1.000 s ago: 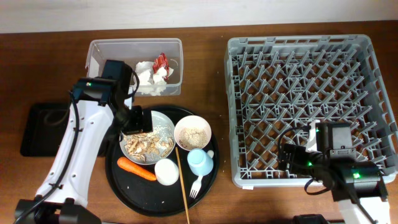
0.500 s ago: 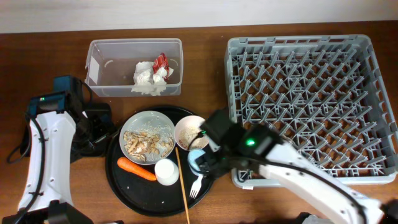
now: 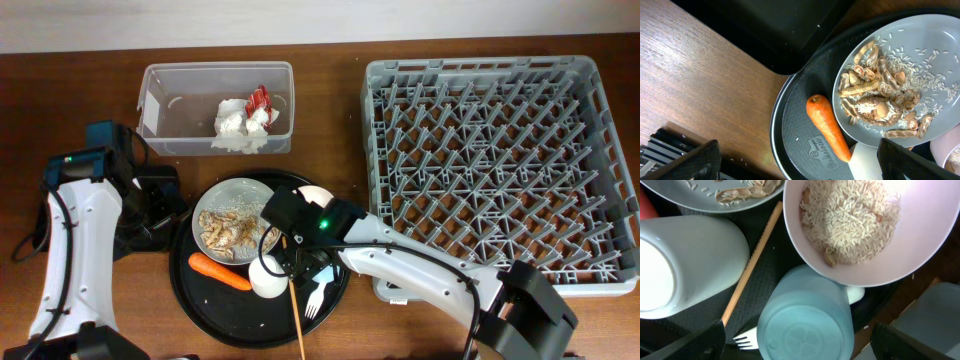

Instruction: Sort waste into correct bins and load items into the dishwasher rack

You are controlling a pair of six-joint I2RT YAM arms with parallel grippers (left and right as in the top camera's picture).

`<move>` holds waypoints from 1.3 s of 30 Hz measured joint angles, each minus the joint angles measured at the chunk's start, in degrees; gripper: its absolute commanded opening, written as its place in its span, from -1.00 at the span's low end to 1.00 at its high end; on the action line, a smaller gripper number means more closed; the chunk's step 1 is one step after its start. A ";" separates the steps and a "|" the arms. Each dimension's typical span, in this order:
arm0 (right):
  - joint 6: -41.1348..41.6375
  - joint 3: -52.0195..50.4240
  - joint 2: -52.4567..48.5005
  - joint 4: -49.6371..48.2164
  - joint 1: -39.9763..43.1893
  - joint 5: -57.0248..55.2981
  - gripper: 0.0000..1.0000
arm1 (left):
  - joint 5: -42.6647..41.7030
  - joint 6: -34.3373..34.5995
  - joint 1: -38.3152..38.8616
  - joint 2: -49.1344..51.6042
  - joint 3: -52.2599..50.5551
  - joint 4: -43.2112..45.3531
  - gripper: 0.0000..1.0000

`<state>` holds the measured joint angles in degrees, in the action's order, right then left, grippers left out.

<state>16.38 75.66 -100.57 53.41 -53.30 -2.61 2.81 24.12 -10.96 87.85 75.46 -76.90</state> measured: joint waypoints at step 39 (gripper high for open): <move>-0.59 8.00 21.94 16.28 88.43 -7.89 0.18 | 0.00 -0.02 0.00 -0.02 -0.26 0.22 0.99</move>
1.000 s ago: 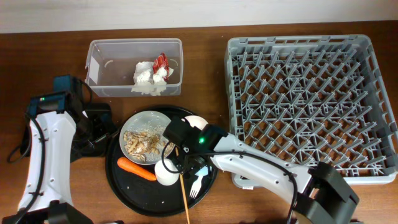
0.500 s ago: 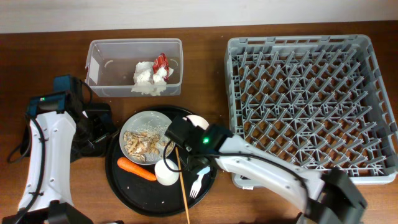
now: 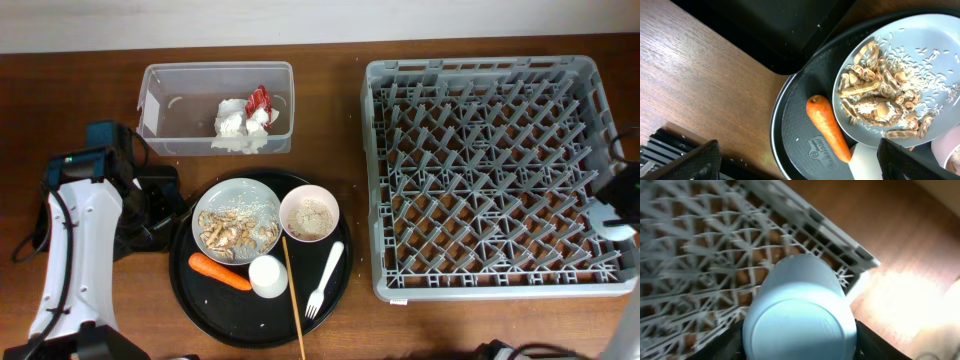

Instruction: Sort waste into correct bins and load items into the dishwasher rack

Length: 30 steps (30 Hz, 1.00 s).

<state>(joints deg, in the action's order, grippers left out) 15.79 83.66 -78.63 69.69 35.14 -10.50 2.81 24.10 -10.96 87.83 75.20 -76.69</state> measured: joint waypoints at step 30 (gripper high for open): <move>-8.98 -1.38 -13.09 -11.26 -78.77 24.50 0.91 | -0.42 0.02 -0.07 0.00 0.00 0.63 0.99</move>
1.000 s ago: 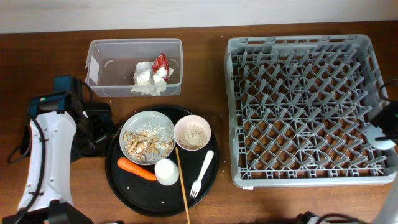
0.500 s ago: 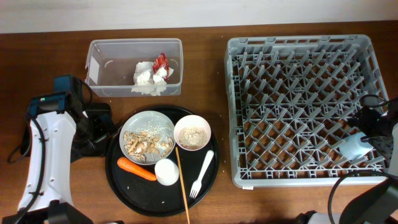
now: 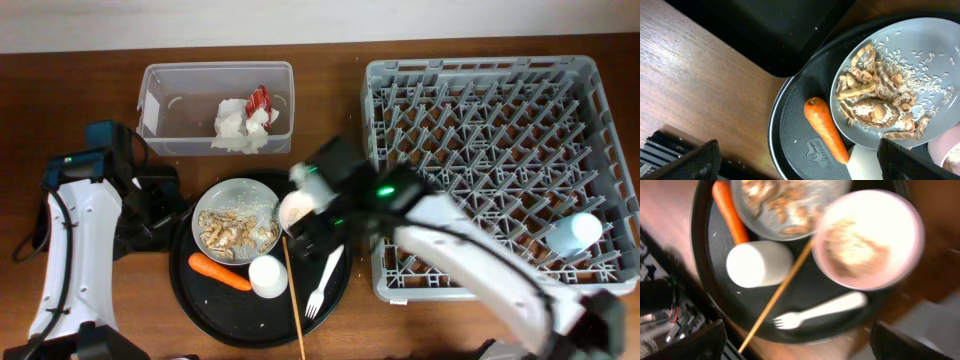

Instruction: Sort waste into correct bins and load items into the dishwasher rack

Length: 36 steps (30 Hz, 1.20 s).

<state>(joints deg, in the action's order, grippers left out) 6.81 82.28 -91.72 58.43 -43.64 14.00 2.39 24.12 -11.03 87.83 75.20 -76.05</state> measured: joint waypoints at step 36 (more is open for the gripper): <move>5.73 16.65 1.20 11.02 61.35 -23.26 0.10 | 0.00 0.00 0.02 -0.09 -0.02 0.46 0.99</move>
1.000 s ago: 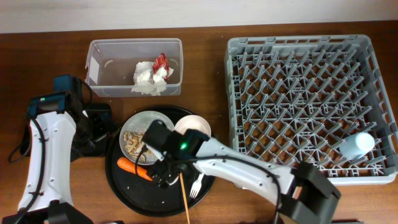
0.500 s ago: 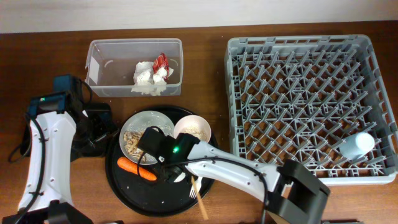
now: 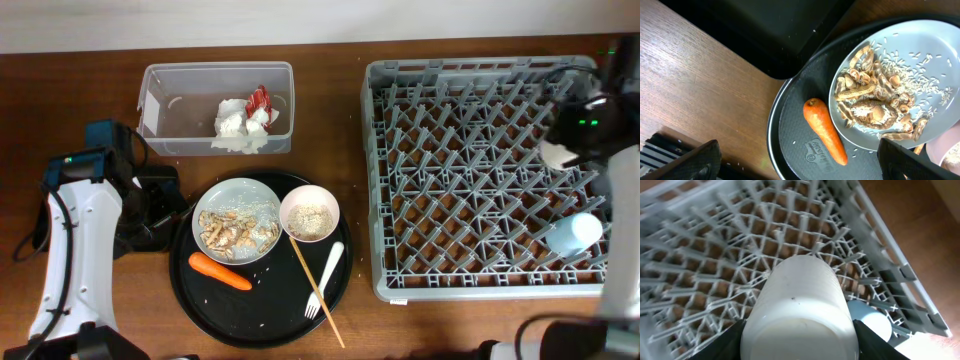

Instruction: Sort waste into correct bins and load items into the dishwasher rack

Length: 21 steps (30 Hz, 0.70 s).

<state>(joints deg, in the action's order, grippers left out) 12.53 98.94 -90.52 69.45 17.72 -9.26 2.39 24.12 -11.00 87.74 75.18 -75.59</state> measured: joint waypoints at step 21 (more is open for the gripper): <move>-1.81 0.02 -20.02 -6.73 15.52 6.56 0.83 | -0.02 0.00 0.00 0.00 0.00 0.44 0.99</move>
<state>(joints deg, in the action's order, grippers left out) 10.72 98.96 -110.54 62.72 33.23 -2.70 2.37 24.12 -11.00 87.74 75.18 -75.16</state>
